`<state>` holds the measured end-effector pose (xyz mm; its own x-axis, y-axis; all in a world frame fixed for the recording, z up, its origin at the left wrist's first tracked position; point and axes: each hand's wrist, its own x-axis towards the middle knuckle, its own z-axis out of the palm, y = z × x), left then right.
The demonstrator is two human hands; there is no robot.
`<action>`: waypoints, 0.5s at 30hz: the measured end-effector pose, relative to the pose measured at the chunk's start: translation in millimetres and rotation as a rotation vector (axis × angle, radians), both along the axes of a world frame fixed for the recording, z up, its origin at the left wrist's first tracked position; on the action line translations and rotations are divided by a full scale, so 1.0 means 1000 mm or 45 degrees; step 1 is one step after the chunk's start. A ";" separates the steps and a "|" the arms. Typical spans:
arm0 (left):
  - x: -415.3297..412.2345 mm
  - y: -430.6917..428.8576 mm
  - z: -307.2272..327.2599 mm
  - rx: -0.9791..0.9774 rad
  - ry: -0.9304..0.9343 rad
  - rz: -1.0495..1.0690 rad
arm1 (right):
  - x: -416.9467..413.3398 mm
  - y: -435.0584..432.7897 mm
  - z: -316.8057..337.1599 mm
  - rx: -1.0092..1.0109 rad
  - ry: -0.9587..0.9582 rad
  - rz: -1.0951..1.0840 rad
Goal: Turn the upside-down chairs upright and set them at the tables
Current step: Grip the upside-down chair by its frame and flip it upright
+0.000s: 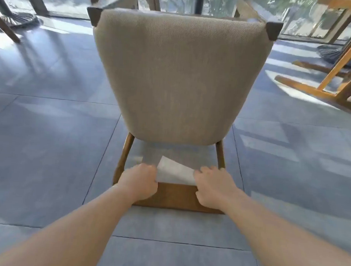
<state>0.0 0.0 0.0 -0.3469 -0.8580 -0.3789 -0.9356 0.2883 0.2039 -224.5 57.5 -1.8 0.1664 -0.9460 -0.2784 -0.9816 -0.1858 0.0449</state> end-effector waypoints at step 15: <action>-0.001 0.001 -0.100 0.210 -0.330 -0.181 | 0.011 0.023 -0.106 0.222 0.267 0.009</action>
